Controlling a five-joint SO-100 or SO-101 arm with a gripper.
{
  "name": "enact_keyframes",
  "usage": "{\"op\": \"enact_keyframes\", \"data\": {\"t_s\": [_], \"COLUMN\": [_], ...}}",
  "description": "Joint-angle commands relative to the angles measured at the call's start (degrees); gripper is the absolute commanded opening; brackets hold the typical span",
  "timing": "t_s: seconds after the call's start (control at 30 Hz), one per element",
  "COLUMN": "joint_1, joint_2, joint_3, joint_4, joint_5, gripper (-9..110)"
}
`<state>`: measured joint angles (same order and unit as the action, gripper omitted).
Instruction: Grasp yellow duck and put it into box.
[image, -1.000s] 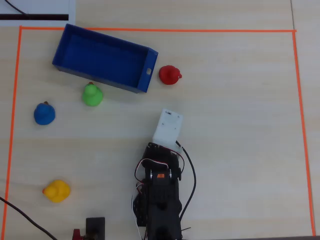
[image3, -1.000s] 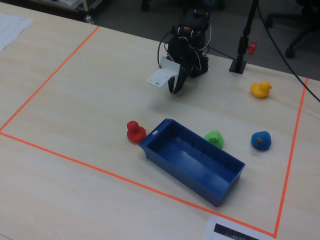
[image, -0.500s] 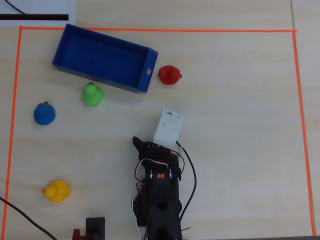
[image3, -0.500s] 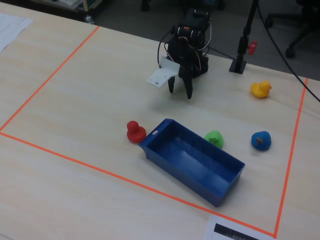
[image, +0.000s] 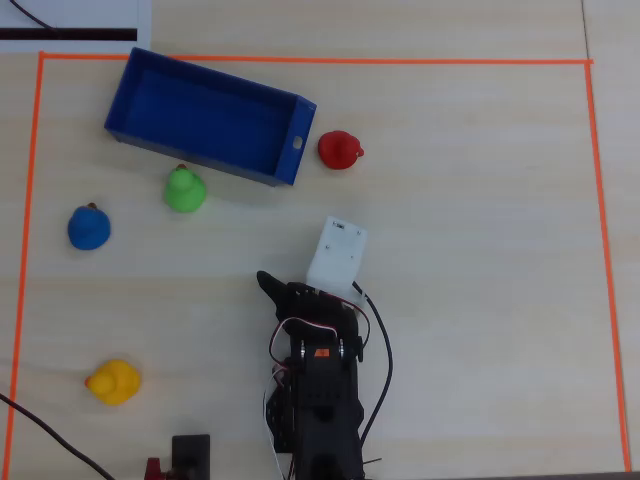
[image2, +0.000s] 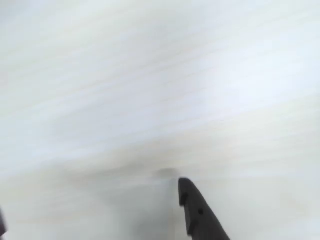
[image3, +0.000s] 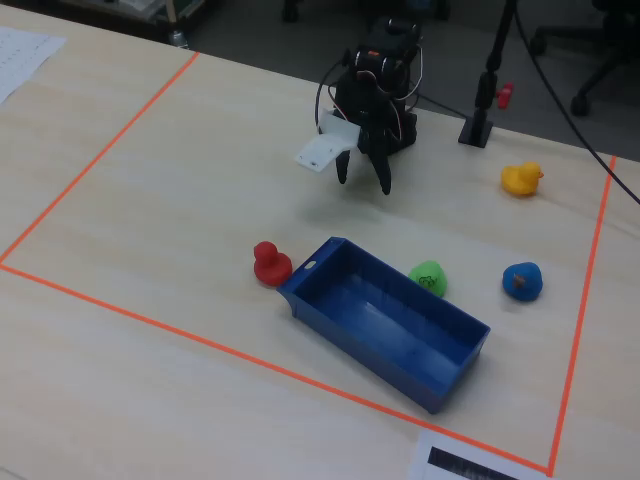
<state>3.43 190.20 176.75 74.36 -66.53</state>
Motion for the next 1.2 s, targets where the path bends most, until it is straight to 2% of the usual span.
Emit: {"op": "enact_keyframes", "data": {"t_s": [0.0,0.2,0.37,0.5,0.7,0.93,1.17], "joint_1": [0.4,-5.2,-16.3,-26.1,-40.3,-58.2,-67.5], "joint_2": [-3.9,-24.7,-40.9,-49.0,-57.5,-65.1,-75.3], "joint_3": [-4.8,-25.0,-46.0,-55.5,-59.9,-58.2,-65.7], "joint_4": [1.5,7.6,18.3,20.7,21.6,17.0,15.1], "joint_5": [0.1,1.3,6.9,12.6,20.4,32.3,42.1], "gripper": [47,47,47,47,47,47,47]}}
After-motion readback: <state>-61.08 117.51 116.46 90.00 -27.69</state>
